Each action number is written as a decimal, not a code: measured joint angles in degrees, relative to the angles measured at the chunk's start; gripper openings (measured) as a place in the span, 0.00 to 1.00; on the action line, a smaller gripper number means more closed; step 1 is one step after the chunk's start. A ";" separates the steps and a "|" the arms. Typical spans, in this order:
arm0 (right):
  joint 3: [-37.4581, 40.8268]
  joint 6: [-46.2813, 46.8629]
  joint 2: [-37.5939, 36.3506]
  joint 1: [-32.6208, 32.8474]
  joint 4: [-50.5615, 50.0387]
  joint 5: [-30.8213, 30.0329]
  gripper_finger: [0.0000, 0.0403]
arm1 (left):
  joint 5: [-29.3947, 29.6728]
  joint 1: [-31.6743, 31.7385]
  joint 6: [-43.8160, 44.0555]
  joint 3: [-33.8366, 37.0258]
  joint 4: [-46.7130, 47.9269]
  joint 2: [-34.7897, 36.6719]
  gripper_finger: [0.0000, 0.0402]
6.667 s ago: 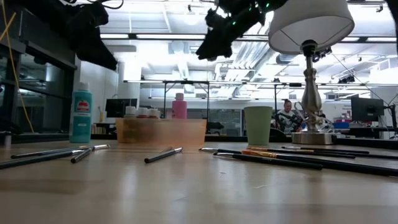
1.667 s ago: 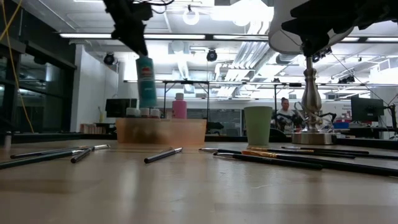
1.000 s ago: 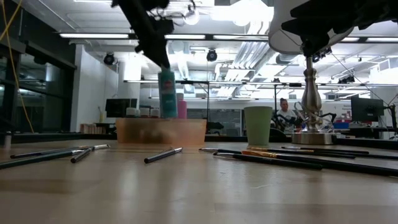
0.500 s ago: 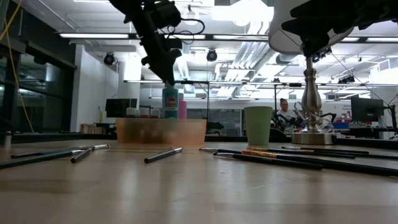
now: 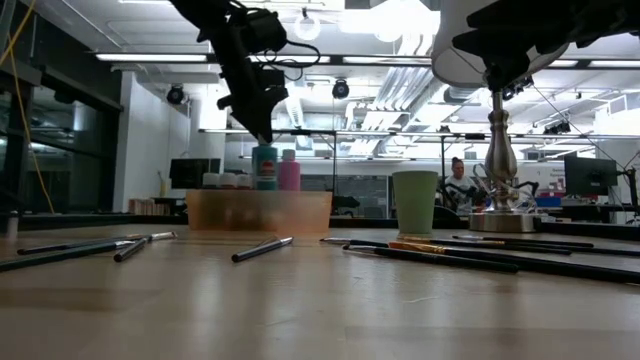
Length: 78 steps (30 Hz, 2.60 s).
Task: Pick & Place Paint Supplies
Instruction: Put the large light blue paint bottle into the orange bin, then put the large pink paint bottle into the orange bin
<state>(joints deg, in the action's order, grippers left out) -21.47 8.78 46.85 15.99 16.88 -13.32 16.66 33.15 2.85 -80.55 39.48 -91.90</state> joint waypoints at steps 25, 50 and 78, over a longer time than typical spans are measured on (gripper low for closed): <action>0.00 0.00 0.00 0.00 0.00 -0.02 0.38 | -4.42 2.63 0.37 0.04 -0.69 -2.31 0.28; 0.00 -0.02 0.00 0.00 0.00 0.00 0.38 | -5.70 2.46 -2.61 0.04 -0.37 -2.12 0.35; 0.00 -0.01 0.00 0.00 0.00 0.00 0.38 | -5.44 -12.34 -4.21 -2.09 11.91 13.18 0.65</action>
<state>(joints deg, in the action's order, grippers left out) -21.47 8.76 46.85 15.99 16.88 -13.32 11.22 20.81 -1.36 -82.64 51.39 -78.72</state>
